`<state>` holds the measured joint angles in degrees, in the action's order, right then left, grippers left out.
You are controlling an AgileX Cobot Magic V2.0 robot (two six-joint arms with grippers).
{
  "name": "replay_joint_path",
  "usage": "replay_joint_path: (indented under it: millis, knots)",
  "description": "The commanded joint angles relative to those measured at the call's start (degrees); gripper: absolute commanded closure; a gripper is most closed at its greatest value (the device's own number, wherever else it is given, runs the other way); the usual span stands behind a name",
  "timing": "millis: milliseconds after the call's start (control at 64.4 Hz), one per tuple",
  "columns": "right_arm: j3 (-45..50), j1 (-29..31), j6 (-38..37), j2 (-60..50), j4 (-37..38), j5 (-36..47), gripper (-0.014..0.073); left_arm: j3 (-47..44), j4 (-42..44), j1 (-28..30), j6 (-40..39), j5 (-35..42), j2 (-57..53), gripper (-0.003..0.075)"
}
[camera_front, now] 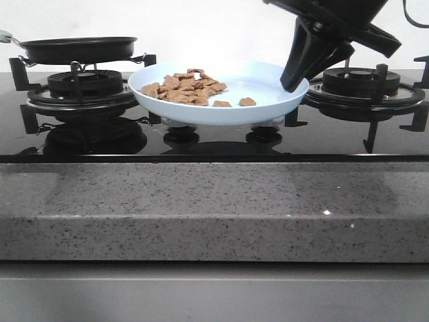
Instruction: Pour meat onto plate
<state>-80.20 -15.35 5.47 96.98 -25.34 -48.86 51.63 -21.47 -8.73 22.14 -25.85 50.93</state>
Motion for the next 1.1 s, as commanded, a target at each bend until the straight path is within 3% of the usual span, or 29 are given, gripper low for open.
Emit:
replay_joint_path:
  millis: [0, 357, 1087]
  knots:
    - [-1.5, -0.1, 0.6, -2.2, -0.5, 1.4, 0.0652, -3.3, 0.6, -0.5, -0.1, 8.1, -5.1, 0.0741]
    - [-1.5, -0.1, 0.6, -2.2, -0.5, 1.4, 0.0652, -16.3, 4.0, -0.5, -0.1, 11.3, -20.1, 0.0741]
    - [-1.5, -0.1, 0.6, -2.2, -0.5, 1.4, 0.0652, -17.2, 2.4, -0.5, -0.1, 11.5, -21.9, 0.0741]
